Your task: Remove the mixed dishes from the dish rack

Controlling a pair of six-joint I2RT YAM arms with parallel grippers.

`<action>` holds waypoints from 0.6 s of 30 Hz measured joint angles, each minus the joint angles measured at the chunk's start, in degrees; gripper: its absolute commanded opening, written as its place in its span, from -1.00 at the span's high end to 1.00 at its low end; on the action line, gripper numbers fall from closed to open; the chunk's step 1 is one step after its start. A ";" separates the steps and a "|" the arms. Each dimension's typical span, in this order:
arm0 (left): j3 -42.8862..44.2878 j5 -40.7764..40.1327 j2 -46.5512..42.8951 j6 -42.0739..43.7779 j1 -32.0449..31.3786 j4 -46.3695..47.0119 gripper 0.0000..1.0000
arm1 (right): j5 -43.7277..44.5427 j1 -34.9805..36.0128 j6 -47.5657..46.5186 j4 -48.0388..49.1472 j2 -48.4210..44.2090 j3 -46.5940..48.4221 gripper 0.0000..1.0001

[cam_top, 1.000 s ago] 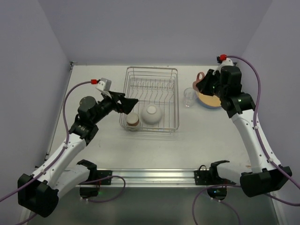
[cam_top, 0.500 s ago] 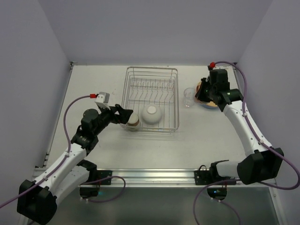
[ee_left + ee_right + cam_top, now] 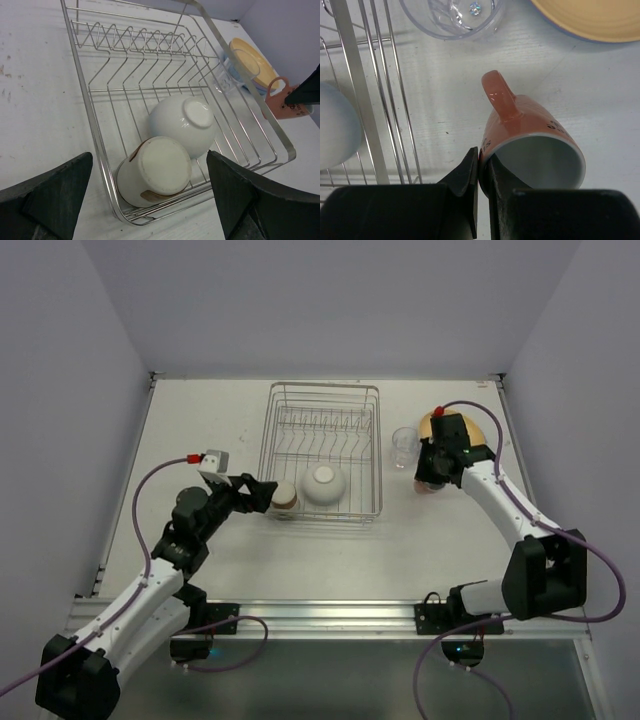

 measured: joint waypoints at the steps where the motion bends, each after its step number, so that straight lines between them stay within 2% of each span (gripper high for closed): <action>1: -0.07 -0.39 -0.63 0.04 0.00 0.02 -1.00 | 0.42 0.00 0.00 0.28 0.13 0.13 1.00; 13: -0.09 -4.09 -6.86 1.40 0.00 0.04 -1.00 | 4.44 -0.02 0.39 0.50 12.09 5.64 1.00; 18: -0.28 -4.59 -7.34 1.51 0.00 -0.22 -1.00 | 4.85 -0.02 0.68 0.52 13.97 6.99 0.99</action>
